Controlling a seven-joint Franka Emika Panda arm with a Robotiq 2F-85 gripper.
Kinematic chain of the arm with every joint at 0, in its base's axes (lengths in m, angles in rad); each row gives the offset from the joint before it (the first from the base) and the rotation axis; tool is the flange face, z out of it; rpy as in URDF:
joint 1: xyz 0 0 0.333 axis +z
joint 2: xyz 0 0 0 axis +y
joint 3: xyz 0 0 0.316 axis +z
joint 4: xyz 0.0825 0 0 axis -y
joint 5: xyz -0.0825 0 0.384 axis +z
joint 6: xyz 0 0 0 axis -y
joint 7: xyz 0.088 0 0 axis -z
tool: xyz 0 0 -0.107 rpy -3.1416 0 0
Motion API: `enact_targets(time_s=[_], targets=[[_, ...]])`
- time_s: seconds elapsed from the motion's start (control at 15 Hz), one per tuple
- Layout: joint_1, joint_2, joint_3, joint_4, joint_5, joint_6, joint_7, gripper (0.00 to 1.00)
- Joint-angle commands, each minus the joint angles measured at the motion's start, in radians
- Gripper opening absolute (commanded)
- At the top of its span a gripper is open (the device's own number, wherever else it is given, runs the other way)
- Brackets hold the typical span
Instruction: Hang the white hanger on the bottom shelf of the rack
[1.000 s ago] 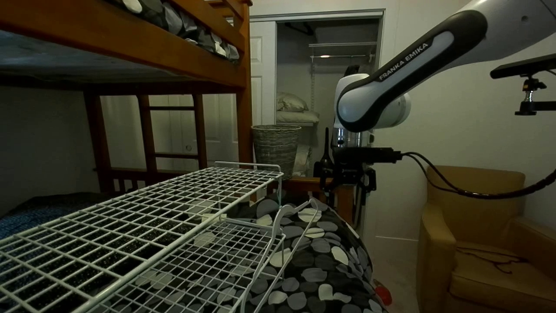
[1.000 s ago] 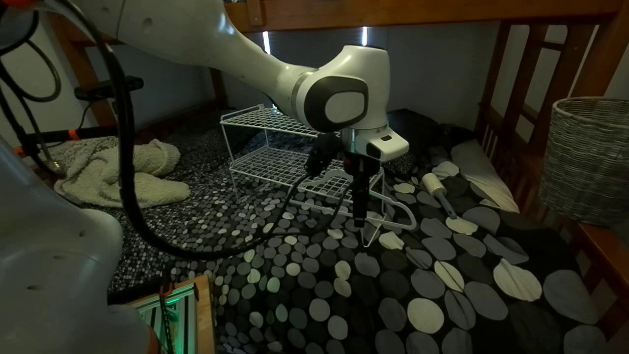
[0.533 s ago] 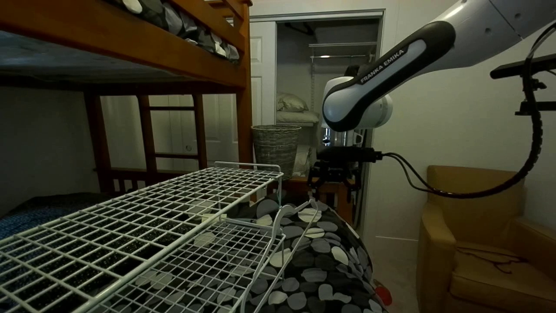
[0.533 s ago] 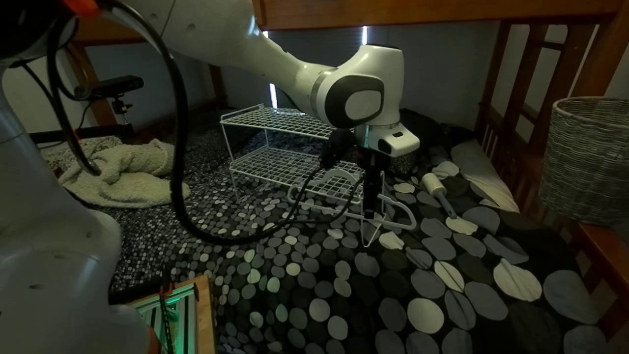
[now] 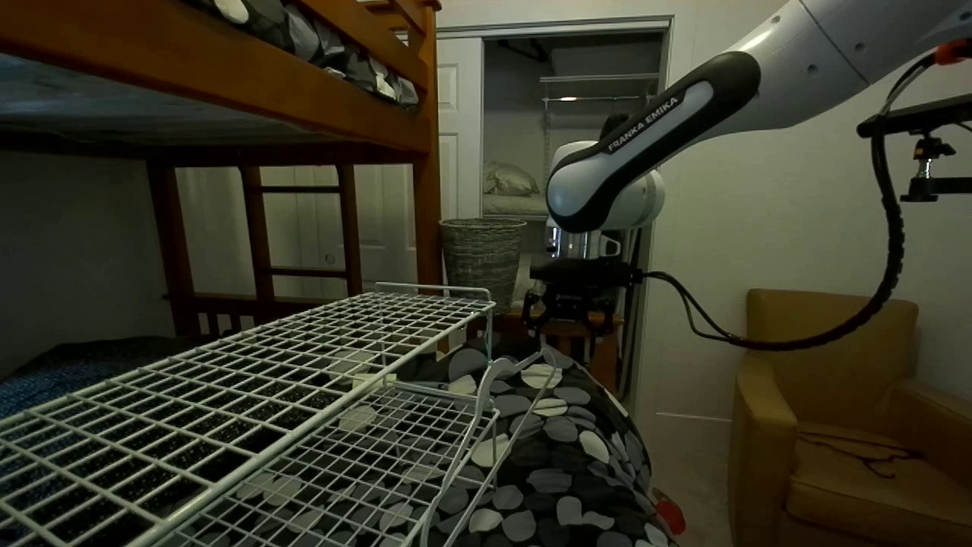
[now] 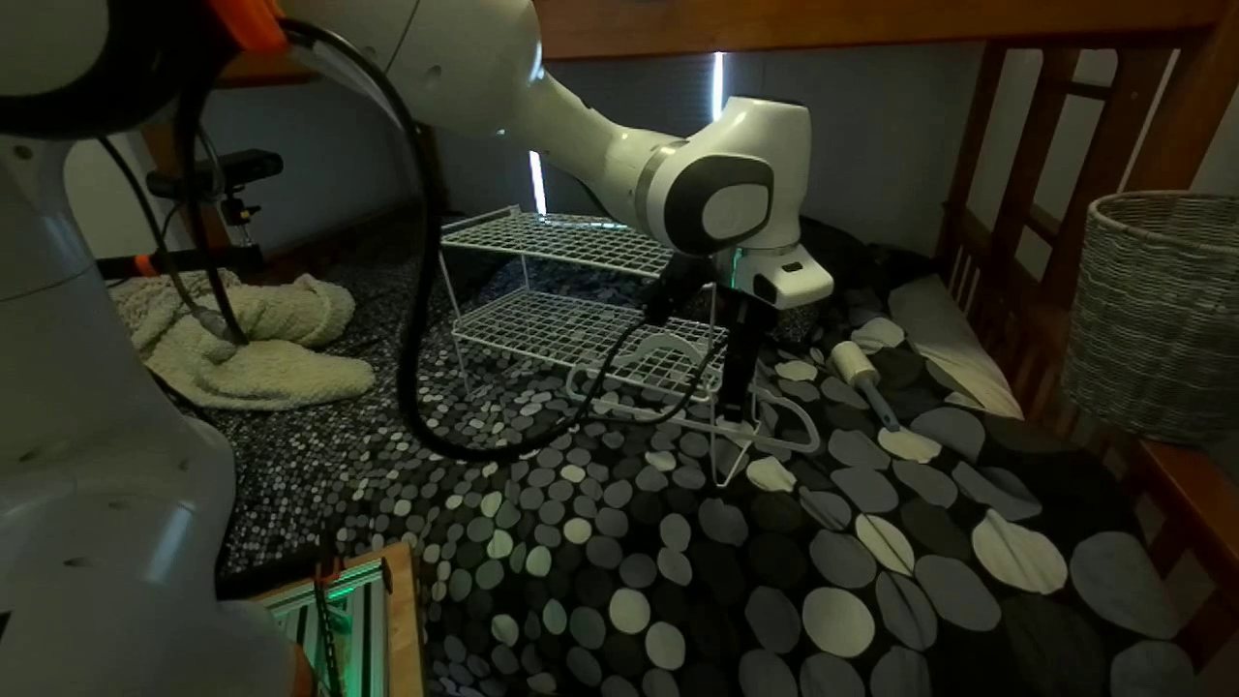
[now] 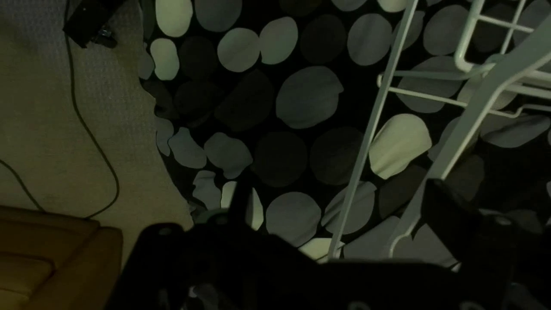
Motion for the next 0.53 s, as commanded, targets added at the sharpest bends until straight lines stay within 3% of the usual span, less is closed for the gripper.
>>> enact_targets(time_s=[0.0,0.47], targets=[[0.029,0.045,-0.025,0.036,0.028,0.005,0.038,1.0],[0.053,0.105,-0.034,0.091,0.04,0.0,0.073,1.0]])
